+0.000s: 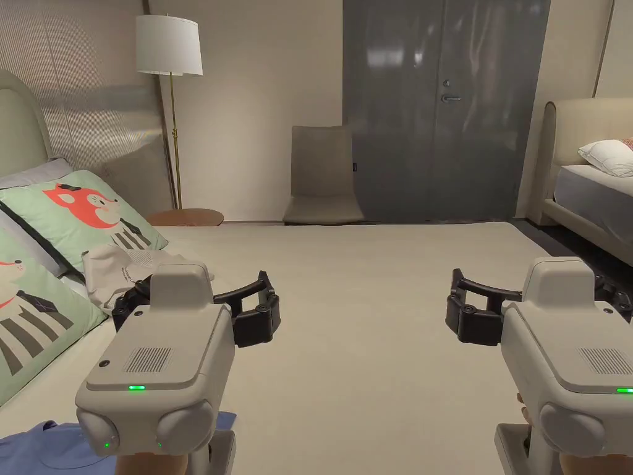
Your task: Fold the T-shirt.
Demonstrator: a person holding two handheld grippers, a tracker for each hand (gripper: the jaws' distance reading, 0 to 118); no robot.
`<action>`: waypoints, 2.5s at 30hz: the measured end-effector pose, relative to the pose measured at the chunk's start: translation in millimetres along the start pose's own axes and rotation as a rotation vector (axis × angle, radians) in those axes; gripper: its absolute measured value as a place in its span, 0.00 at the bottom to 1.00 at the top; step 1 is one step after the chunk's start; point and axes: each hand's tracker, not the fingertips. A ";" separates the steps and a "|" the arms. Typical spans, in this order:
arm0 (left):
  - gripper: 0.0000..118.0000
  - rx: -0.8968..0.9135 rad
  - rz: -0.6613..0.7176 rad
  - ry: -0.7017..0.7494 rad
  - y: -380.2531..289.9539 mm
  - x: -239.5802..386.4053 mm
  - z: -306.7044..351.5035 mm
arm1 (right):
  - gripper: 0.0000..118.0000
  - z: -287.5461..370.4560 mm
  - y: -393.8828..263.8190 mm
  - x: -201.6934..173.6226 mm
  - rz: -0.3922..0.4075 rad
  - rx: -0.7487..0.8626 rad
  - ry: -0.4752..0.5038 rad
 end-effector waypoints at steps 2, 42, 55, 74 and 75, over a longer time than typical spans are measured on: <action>0.94 -0.002 0.006 -0.001 -0.1 -0.3 0.2 | 1.00 0.4 -0.5 -0.1 0.002 -0.001 0.002; 0.94 -0.005 0.003 -0.009 -2.7 4.5 4.1 | 1.00 5.4 -0.6 -2.3 0.002 -0.001 0.017; 0.94 0.000 0.005 -0.004 -1.7 3.6 5.3 | 1.00 5.9 1.2 -0.4 -0.005 0.002 0.014; 0.65 0.020 -0.011 -0.018 -1.4 8.6 10.7 | 0.79 12.1 2.9 -2.3 0.009 0.025 0.030; 0.54 0.024 -0.012 -0.020 -1.3 9.4 11.3 | 0.66 13.3 3.2 -3.6 0.017 0.025 0.022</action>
